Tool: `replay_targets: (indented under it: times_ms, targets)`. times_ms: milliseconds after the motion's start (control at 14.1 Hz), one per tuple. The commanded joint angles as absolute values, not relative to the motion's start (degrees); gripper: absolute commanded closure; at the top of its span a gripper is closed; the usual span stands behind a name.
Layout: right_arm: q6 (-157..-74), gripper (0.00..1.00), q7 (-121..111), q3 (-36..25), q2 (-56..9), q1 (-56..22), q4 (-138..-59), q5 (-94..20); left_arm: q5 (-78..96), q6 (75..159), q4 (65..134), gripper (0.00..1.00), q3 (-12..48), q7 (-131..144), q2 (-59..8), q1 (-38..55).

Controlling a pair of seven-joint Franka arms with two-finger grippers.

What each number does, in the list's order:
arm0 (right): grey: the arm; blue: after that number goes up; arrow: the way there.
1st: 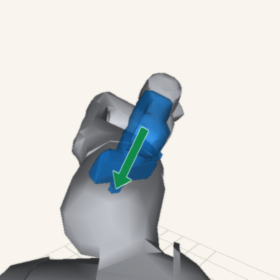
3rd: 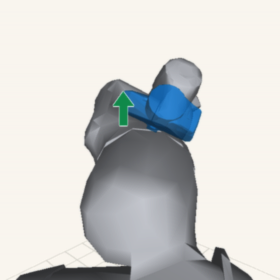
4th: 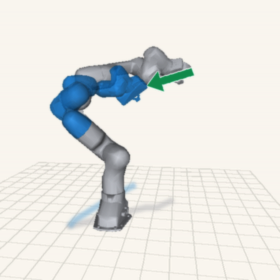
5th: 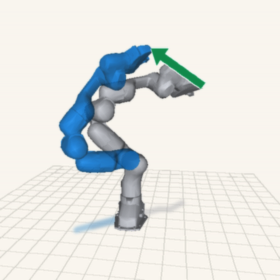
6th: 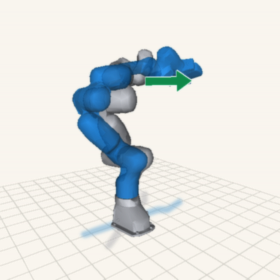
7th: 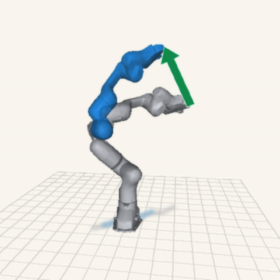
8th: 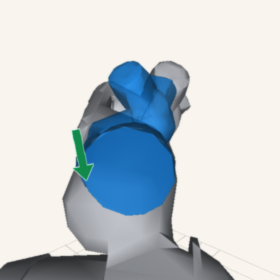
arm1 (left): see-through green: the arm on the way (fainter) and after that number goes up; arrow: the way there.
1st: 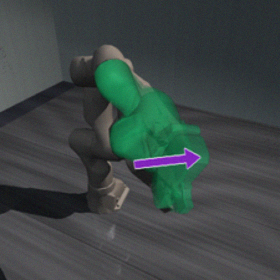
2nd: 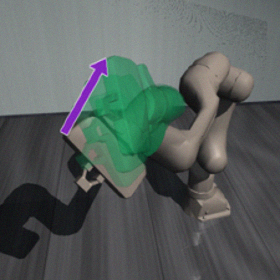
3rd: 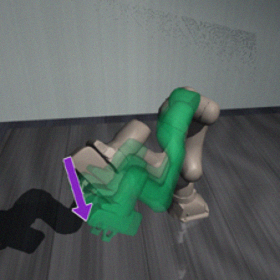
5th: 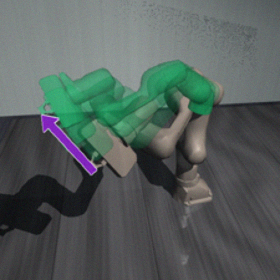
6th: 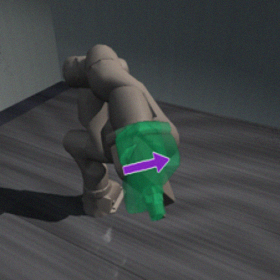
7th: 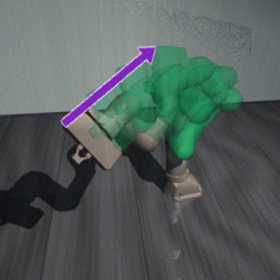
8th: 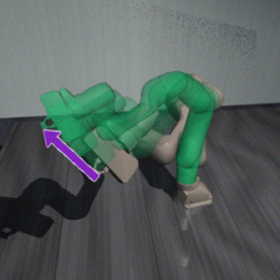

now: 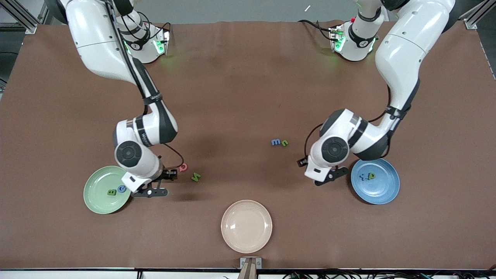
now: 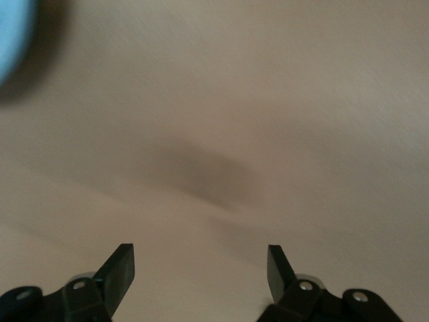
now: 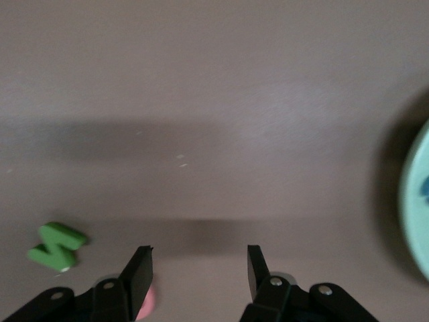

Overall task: Sort upper and lower case letters into plates
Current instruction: 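Grasp n with the left gripper while the right gripper grasps a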

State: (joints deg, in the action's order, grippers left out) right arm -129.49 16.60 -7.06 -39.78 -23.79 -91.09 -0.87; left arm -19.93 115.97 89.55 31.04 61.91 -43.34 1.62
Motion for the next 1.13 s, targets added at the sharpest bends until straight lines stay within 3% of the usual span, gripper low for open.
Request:
replay_targets:
  times_ms: [0,566,708,778,1062]
  targets:
    - [-130.0,0.31,21.3,-7.1,-39.3,-25.7,-93.5,-0.8,-24.1,126.9,99.4,0.15,32.0,70.3,-40.3,2.8]
    - [-134.0,0.28,21.6,-6.8,-40.0,-27.1,-98.4,-7.0,-28.1,131.3,103.4,0.32,32.4,79.0,-40.3,6.2]
    - [-134.1,0.32,21.6,-6.8,-40.1,-27.3,-98.5,-7.9,-28.1,131.4,104.1,0.33,32.5,79.2,-40.1,6.0]
    - [-134.1,0.4,21.6,-6.8,-40.1,-27.2,-98.5,-7.9,-28.1,131.6,104.0,0.34,32.6,79.2,-40.2,6.1]
    - [-133.7,0.88,21.6,-6.8,-40.1,-26.9,-98.5,-7.9,-28.1,131.7,105.3,0.38,32.7,80.9,-40.2,6.3]
